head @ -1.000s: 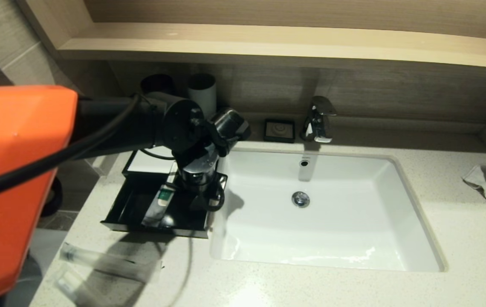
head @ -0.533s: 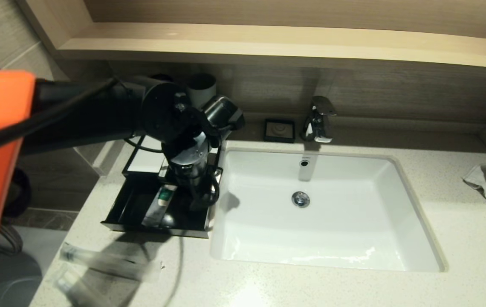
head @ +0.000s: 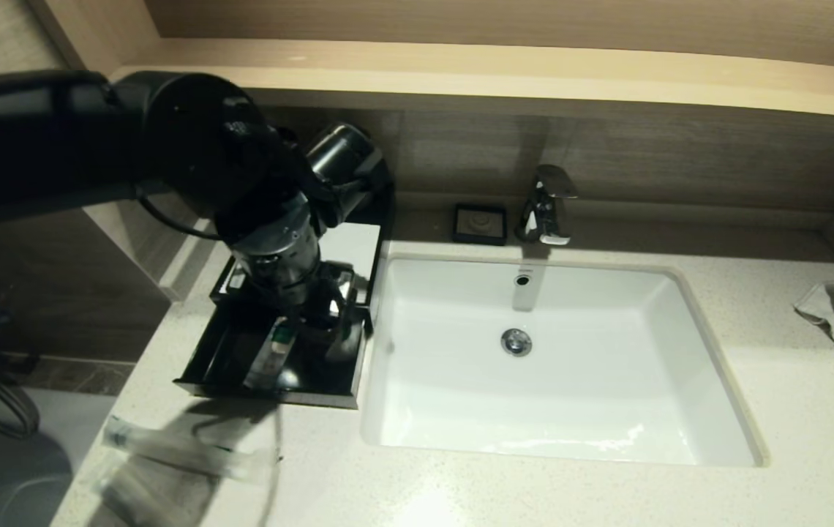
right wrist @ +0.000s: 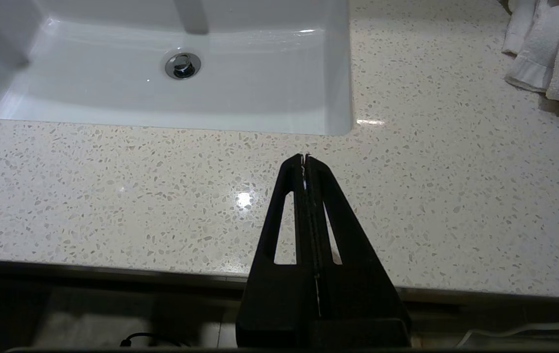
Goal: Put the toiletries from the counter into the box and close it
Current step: Place the bathroom toiletry into the drawer
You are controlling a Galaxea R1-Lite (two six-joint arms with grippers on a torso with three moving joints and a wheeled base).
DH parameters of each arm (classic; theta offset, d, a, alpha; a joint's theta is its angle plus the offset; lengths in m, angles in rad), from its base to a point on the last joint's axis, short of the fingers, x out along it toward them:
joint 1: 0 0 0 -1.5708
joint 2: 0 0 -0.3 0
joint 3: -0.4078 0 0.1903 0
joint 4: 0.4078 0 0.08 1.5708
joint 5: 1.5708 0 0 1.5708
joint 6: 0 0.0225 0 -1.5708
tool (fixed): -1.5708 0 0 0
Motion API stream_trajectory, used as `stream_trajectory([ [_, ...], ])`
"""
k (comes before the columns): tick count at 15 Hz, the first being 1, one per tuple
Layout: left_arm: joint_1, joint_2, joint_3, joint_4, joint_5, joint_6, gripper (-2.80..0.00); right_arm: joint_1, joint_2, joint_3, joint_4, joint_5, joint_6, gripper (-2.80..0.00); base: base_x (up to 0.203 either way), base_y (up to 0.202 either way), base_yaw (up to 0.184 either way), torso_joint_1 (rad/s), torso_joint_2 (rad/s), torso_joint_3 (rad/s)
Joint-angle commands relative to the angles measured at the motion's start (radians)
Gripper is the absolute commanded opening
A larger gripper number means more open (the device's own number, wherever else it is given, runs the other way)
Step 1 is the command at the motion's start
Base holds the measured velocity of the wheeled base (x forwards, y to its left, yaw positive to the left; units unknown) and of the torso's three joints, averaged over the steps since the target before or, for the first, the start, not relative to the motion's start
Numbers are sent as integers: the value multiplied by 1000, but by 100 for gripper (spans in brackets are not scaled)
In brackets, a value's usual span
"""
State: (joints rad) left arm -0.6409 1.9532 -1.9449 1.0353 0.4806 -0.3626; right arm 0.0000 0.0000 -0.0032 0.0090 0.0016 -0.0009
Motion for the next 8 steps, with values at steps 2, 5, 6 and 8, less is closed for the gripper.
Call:
stream_trajectory([
  [2,21,-47,0,29,1,-4,0,0,0,0,0,0,-1,-280,0,0,0,0,0,0],
  [5,24,-74,0,49,0,-6,-280,0,0,0,0,0,-1,-280,0,0,0,0,0,0],
  [6,24,-84,0,68,-2,-6,-280,0,0,0,0,0,-1,-280,0,0,0,0,0,0],
  [8,24,-106,3,132,-12,-53,-280,0,0,0,-1,0,-1,-280,0,0,0,0,0,0],
])
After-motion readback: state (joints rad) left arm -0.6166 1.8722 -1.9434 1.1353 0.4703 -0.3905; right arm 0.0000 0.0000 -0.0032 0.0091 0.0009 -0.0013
